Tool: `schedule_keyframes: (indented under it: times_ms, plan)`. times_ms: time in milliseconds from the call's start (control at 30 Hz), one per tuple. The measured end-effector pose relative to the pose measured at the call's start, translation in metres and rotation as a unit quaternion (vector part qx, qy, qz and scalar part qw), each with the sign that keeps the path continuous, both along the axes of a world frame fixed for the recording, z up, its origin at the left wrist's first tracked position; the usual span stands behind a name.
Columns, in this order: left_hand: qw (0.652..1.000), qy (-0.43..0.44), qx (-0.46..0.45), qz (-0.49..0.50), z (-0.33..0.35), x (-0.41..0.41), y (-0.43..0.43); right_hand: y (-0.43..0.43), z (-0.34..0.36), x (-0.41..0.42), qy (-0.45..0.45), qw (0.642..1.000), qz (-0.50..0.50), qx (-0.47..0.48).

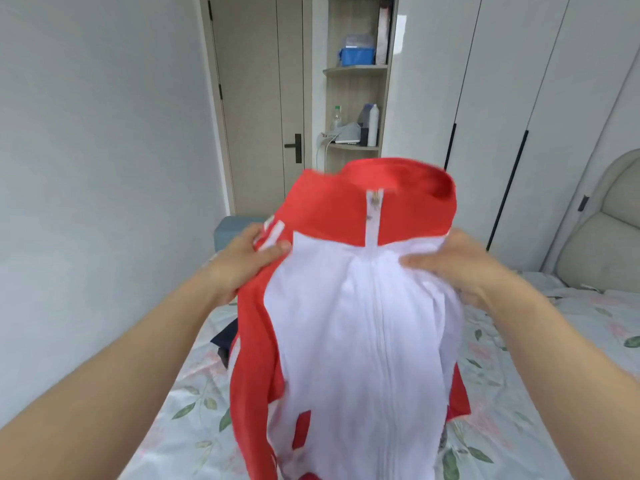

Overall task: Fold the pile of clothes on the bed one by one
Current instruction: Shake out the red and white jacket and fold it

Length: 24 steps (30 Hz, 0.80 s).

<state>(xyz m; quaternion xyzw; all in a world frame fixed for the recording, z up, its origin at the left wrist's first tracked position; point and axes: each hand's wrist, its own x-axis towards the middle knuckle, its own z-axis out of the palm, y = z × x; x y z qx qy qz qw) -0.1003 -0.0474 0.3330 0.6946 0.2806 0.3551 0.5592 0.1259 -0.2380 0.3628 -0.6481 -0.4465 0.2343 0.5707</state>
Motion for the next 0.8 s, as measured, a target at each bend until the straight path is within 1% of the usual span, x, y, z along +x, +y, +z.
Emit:
schedule_keyframes:
  times_ms: [33, 67, 100, 133, 167, 200, 233, 267, 333, 367, 400, 467, 500, 533, 600, 633, 667, 700, 767, 800]
  plan:
    - [0.997, 0.066, 0.037, -0.001, -0.008, 0.0, 0.0, 0.0, -0.01, 0.002, -0.054, 0.995, 0.006, -0.085]
    - [0.994, 0.1, 0.042, -0.001, -0.014, 0.0, -0.002, 0.0, -0.021, 0.005, -0.095, 0.983, 0.013, -0.155]
    - [0.992, 0.116, 0.049, -0.003, -0.019, -0.002, -0.002, -0.001, -0.029, 0.006, -0.117, 0.974, 0.016, -0.191]
    - [0.992, 0.119, 0.052, -0.006, -0.021, -0.002, -0.004, -0.001, -0.034, 0.006, -0.127, 0.973, 0.017, -0.193]
    - [0.991, 0.12, 0.065, -0.001, -0.021, -0.003, -0.002, -0.002, -0.035, 0.005, -0.126, 0.977, 0.016, -0.17]
    - [0.992, 0.106, 0.073, 0.008, -0.019, -0.003, -0.001, -0.001, -0.035, 0.006, -0.097, 0.987, 0.011, -0.131]
    - [0.994, 0.081, 0.076, 0.022, -0.015, -0.003, 0.002, -0.001, -0.031, 0.007, -0.044, 0.995, 0.014, -0.083]
    - [0.996, 0.044, 0.061, 0.038, -0.009, -0.002, 0.003, -0.002, -0.026, 0.009, 0.026, 0.998, 0.028, -0.042]
    - [0.999, -0.026, -0.01, 0.044, -0.001, 0.001, 0.006, -0.003, -0.015, 0.013, 0.148, 0.984, 0.095, -0.018]
    - [0.998, -0.027, -0.048, 0.041, -0.001, 0.002, 0.008, -0.005, -0.013, 0.012, 0.181, 0.973, 0.137, -0.038]
    - [0.996, -0.001, -0.082, 0.035, -0.001, 0.002, 0.005, -0.006, -0.013, 0.01, 0.19, 0.965, 0.163, -0.072]
    - [0.987, 0.078, -0.138, 0.008, -0.008, -0.001, 0.001, -0.009, -0.018, 0.006, 0.183, 0.953, 0.203, -0.132]
    - [0.981, 0.097, -0.166, -0.009, -0.013, -0.004, 0.002, -0.011, -0.022, 0.006, 0.19, 0.948, 0.212, -0.141]
    - [0.976, 0.092, -0.197, -0.024, -0.015, -0.007, 0.0, -0.013, -0.026, 0.007, 0.205, 0.946, 0.216, -0.131]
    - [0.972, 0.052, -0.227, -0.03, -0.019, -0.011, 0.004, -0.016, -0.032, 0.014, 0.259, 0.938, 0.214, -0.085]
    - [0.974, 0.058, -0.219, -0.018, -0.023, -0.01, 0.006, -0.016, -0.034, 0.015, 0.279, 0.933, 0.214, -0.071]
    - [0.978, 0.088, -0.189, -0.004, -0.026, -0.008, 0.002, -0.015, -0.037, 0.014, 0.287, 0.931, 0.214, -0.074]
    - [0.981, 0.135, -0.143, 0.003, -0.031, -0.005, 0.0, -0.014, -0.039, 0.011, 0.274, 0.932, 0.215, -0.094]
    - [0.975, 0.211, -0.054, -0.037, -0.04, -0.002, -0.01, -0.01, -0.046, 0.005, 0.223, 0.941, 0.208, -0.147]
    - [0.965, 0.253, 0.007, -0.071, -0.045, -0.002, -0.014, -0.009, -0.05, 0.004, 0.201, 0.943, 0.201, -0.17]
